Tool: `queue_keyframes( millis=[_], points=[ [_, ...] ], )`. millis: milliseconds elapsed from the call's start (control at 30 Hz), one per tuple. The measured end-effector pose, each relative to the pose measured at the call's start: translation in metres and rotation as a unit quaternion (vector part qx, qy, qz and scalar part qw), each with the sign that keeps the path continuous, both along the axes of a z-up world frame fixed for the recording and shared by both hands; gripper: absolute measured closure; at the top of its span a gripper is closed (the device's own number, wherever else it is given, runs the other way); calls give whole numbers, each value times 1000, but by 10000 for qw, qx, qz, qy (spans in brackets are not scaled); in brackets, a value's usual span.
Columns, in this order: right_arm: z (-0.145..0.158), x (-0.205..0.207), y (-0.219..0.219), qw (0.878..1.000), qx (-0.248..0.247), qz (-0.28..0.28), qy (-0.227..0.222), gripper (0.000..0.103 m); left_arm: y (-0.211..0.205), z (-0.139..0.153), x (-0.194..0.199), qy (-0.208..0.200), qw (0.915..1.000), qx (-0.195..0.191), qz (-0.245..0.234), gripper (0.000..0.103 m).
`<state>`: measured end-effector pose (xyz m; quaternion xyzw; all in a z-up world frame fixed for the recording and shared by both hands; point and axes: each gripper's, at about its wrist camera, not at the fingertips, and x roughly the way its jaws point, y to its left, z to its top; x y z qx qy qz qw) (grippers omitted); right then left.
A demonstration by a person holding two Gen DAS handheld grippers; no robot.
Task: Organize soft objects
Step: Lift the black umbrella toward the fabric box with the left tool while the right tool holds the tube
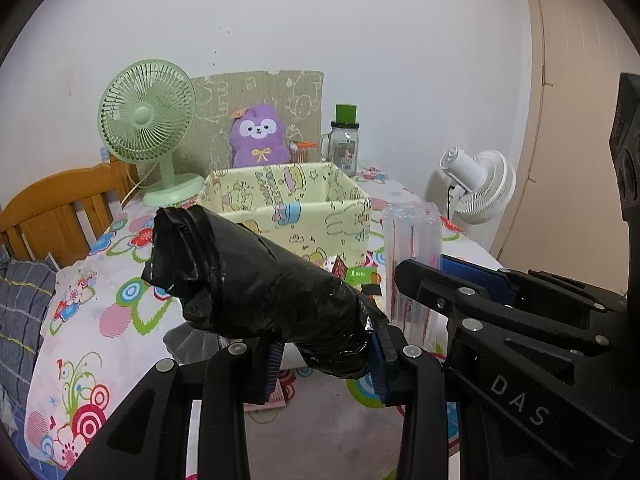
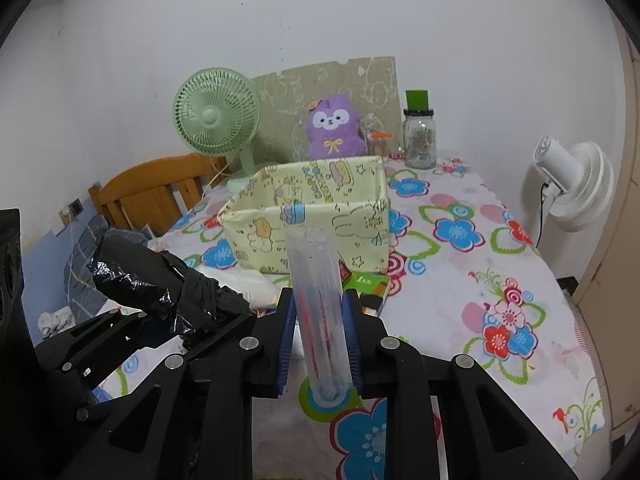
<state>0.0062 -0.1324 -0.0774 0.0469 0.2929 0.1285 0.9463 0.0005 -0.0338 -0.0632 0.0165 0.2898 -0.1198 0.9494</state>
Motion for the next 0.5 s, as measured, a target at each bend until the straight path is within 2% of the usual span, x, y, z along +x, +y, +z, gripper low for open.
queue_keyframes(
  millis=[500],
  points=[
    [27, -5, 6, 9993, -151, -236, -253, 76, 3, 25, 1, -162, 9998, -8, 71, 66]
  ],
)
